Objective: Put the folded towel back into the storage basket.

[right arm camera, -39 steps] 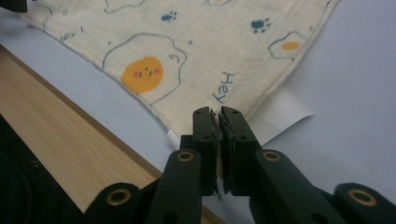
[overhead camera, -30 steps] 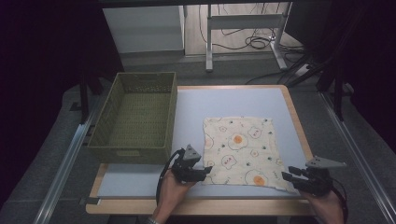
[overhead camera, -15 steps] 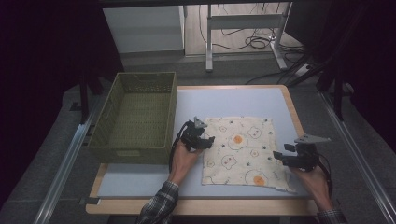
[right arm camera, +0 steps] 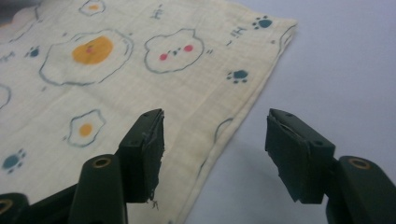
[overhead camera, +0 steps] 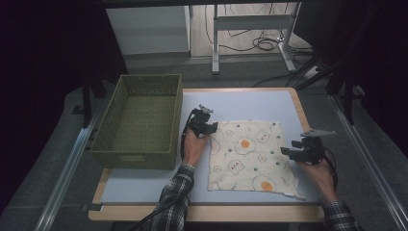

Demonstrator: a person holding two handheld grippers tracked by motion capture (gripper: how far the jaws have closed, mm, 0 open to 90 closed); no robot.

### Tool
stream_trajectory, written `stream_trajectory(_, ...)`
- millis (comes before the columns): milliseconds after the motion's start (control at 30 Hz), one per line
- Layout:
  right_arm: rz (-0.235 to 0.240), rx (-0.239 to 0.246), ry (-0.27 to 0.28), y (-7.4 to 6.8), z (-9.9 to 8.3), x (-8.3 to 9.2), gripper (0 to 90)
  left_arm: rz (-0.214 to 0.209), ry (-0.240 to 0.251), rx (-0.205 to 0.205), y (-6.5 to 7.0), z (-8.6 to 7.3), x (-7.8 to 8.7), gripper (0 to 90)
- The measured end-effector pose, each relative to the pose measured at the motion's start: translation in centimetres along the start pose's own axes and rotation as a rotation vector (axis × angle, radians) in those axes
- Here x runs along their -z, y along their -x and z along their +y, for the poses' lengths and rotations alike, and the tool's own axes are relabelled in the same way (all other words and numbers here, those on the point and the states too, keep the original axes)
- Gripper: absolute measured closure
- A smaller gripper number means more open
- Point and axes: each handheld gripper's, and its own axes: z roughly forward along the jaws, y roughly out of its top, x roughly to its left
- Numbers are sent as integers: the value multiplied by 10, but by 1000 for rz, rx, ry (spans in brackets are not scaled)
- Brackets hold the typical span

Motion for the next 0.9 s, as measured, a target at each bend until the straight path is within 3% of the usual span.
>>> stream_trajectory(133, -8, -12, 8, 5, 9, -8, 424, 40, -40, -36, -1, 0, -11, 471)
stream_trajectory(167, -14, -11, 10, 6, 12, -9, 426, 37, -28, -44, -2, -2, -13, 471)
stream_trajectory(233, -33, -12, 12, 8, 18, -12, 426, 10, -8, -5, -7, -5, -15, 465)
stream_trajectory(300, -53, -5, 18, 11, 24, -16, 426, -17, -17, 41, -12, -5, -16, 429)
stream_trajectory(433, -95, -3, 13, 19, 36, -27, 427, -14, -15, 38, -12, -5, -16, 427)
stream_trajectory(733, -156, 7, -3, 33, 60, -61, 558, -20, -15, 46, -13, -6, -16, 428)
stream_trajectory(900, -166, 16, -26, 36, 65, -79, 563, -25, -15, 52, -14, -6, -17, 428)
